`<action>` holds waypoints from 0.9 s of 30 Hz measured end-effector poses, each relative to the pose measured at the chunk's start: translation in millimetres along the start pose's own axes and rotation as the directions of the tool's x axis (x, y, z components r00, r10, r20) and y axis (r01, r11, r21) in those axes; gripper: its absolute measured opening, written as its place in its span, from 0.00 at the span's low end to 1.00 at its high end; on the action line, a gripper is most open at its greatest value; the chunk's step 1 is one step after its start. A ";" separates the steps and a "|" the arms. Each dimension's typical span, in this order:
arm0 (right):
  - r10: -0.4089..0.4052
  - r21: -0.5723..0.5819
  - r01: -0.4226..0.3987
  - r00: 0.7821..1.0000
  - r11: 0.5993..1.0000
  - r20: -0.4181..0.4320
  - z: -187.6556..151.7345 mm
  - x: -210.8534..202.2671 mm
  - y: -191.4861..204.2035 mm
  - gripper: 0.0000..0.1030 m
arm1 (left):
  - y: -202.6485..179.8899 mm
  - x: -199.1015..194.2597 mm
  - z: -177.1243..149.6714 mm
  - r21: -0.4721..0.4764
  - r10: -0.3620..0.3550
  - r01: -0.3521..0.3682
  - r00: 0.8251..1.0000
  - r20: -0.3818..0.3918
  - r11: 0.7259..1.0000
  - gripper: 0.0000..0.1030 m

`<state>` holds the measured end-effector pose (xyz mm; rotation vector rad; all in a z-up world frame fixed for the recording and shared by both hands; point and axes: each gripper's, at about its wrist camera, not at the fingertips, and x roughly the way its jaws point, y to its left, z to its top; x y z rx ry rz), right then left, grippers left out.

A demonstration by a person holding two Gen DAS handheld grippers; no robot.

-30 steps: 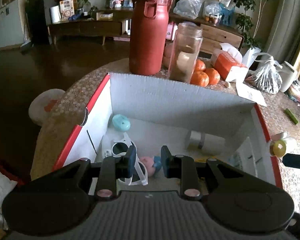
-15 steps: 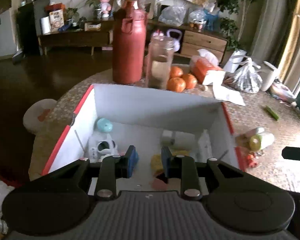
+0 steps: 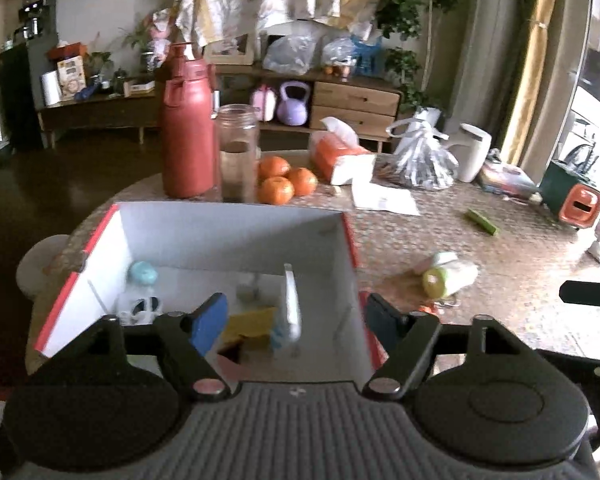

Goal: Organize rigid objects
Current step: 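Withdraw both grippers from the shoebox toward the red toy keychain and toothpick jar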

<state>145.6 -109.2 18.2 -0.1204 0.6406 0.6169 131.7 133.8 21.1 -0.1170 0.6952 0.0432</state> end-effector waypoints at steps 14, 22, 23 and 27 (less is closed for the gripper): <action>-0.084 0.115 0.083 0.996 0.990 0.002 -30.4 -21.6 -63.9 1.00 | -62.7 21.1 -10.4 0.000 -0.108 0.108 0.993 -0.041 0.994 1.00; -0.120 0.112 0.122 0.993 0.986 -0.018 -26.0 -11.4 -100.6 1.00 | -100.5 40.6 -16.4 0.046 -0.147 0.150 0.987 -0.066 0.988 1.00; -0.121 0.115 0.123 0.992 0.986 -0.022 -24.3 -8.0 -105.3 1.00 | -105.8 44.5 -17.7 0.051 -0.165 0.169 0.983 -0.077 0.984 1.00; -0.121 0.135 0.125 0.992 0.983 -0.039 -18.7 3.7 -125.4 1.00 | -121.8 58.0 -24.6 0.038 -0.225 0.230 0.968 -0.110 0.972 1.00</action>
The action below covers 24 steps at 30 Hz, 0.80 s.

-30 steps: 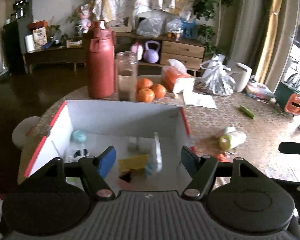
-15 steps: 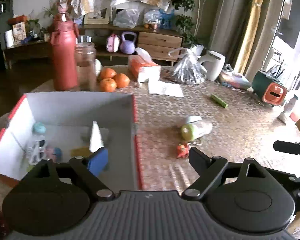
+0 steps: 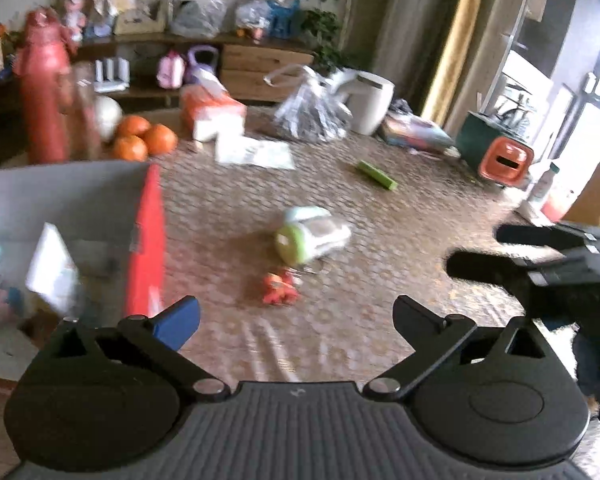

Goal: Organize rigid objects
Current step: 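Withdraw both grippers from the shoebox toward the red toy keychain and toothpick jar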

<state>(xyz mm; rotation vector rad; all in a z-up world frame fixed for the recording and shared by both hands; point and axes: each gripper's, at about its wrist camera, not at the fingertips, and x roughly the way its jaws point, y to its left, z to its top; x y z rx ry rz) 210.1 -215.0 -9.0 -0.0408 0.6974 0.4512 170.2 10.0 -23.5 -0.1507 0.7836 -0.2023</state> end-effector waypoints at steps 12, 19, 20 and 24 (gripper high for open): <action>0.047 0.039 -0.043 0.995 0.998 -0.091 18.2 69.8 -24.4 1.00 | -17.9 65.9 -1.6 -0.016 0.051 -0.053 0.995 -0.085 0.998 1.00; 0.069 0.042 -0.063 0.982 0.997 -0.176 23.0 120.1 -19.2 1.00 | -15.3 101.9 2.5 -0.025 0.092 -0.095 0.991 -0.096 0.995 1.00; 0.069 0.041 -0.063 0.980 0.997 -0.185 24.2 125.3 -18.1 1.00 | -14.9 106.4 2.5 -0.020 0.097 -0.100 0.991 -0.094 0.995 1.00; 0.077 0.038 -0.070 0.974 0.997 -0.215 27.1 146.7 -11.3 1.00 | -9.6 125.8 3.2 -0.019 0.123 -0.126 0.986 -0.111 0.992 1.00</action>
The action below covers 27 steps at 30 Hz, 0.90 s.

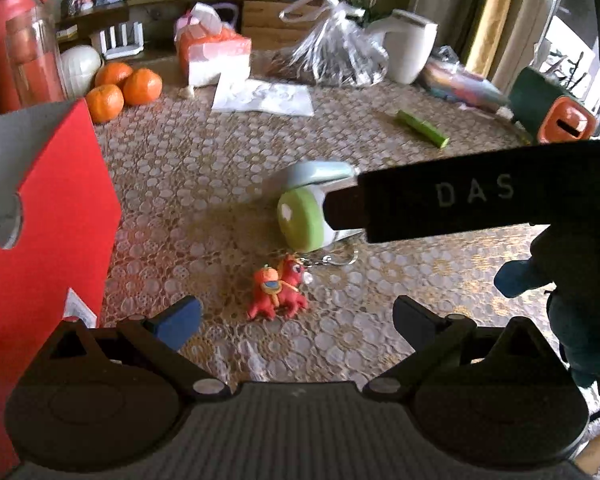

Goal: Organize rigid objects
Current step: 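Withdraw both grippers from the shoebox toward the red toy keychain and toothpick jar, then grasp the red toy keychain with the left gripper while the right gripper grasps the toothpick jar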

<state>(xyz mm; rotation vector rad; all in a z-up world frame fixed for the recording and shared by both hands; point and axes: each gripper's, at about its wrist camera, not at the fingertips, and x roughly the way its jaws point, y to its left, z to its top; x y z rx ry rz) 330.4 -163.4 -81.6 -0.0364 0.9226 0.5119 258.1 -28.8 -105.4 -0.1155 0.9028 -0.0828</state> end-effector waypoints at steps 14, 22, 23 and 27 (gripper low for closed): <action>-0.018 -0.018 0.017 0.998 1.000 -0.055 5.6 37.9 11.6 0.96 | 8.5 27.0 -5.7 0.005 0.046 -0.046 0.999 0.010 0.999 0.99; -0.041 -0.025 0.039 0.997 0.999 -0.064 5.0 43.1 16.2 0.88 | 8.1 23.7 -7.2 0.024 0.044 -0.045 0.998 0.043 0.999 0.79; -0.046 -0.025 0.045 0.997 0.999 -0.063 4.8 43.4 16.2 0.88 | 7.2 22.9 -7.4 0.030 0.045 -0.047 0.998 0.048 0.998 0.72; -0.063 -0.024 0.062 0.996 0.998 -0.066 3.9 44.0 16.4 0.80 | 3.1 22.4 -7.7 0.065 0.065 -0.068 0.997 0.051 0.996 0.59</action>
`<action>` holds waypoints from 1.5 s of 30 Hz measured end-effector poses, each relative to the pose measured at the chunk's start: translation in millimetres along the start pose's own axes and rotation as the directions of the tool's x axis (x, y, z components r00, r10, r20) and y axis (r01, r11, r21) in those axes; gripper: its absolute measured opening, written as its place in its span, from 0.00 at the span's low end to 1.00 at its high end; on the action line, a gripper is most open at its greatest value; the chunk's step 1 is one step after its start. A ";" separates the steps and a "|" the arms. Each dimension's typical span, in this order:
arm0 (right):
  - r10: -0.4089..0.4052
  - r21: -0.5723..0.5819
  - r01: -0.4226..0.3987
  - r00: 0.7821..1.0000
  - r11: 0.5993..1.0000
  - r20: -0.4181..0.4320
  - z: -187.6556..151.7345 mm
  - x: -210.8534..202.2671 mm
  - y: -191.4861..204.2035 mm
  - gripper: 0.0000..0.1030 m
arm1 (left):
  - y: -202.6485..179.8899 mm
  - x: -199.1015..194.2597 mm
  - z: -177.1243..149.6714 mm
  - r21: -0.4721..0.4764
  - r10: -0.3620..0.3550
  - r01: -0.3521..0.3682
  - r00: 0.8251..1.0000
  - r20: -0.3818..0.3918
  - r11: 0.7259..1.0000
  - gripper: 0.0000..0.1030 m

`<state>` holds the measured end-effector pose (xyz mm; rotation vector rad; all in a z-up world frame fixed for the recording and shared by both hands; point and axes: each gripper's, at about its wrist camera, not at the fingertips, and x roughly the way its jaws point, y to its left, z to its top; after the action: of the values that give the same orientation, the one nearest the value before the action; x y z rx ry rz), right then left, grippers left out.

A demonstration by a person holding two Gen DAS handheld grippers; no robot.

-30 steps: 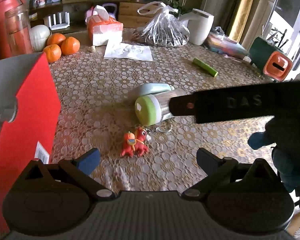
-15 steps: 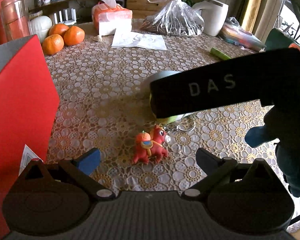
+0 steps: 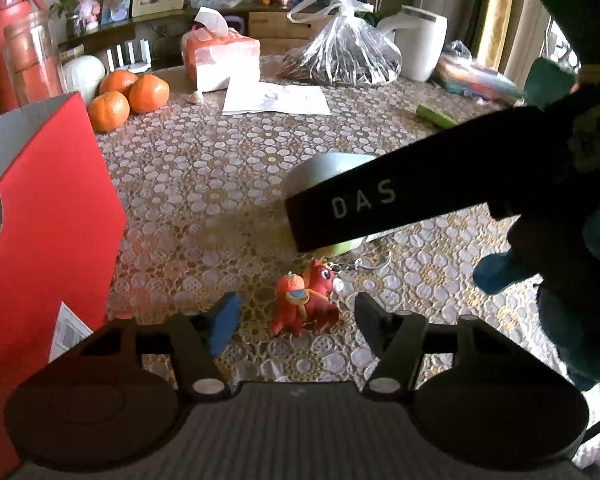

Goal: Organize rigid objects
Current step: 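Grasp the red toy keychain with the left gripper while the right gripper grasps the toothpick jar, then carry the keychain in the left gripper into the shoebox while the right gripper carries the jar there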

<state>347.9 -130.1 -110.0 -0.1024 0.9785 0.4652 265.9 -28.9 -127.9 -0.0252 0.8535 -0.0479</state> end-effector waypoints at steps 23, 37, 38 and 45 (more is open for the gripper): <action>0.023 0.112 -0.029 0.999 0.993 0.049 -30.0 -52.9 -18.5 0.78 | 9.7 -16.2 -6.1 -0.040 -0.055 0.054 0.998 -0.023 0.998 0.35; -0.003 0.104 -0.008 0.994 0.995 0.110 -66.7 -125.1 -9.3 0.79 | 22.0 -76.0 -20.6 -0.079 -0.092 0.094 0.995 0.031 0.992 0.34; -0.005 0.103 -0.007 0.994 0.995 0.114 -69.4 -130.2 -7.4 0.79 | 23.3 -81.3 -21.9 -0.084 -0.098 0.100 0.995 0.037 0.991 0.34; -0.020 0.099 0.008 0.993 0.995 0.117 -93.8 -154.7 4.8 0.79 | 34.1 -106.3 -37.2 -0.099 -0.115 0.119 0.992 0.050 0.988 0.34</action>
<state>200.6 -204.5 -35.6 0.0067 0.8820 0.4049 169.2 10.6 -73.7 -0.1716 0.8091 -0.1136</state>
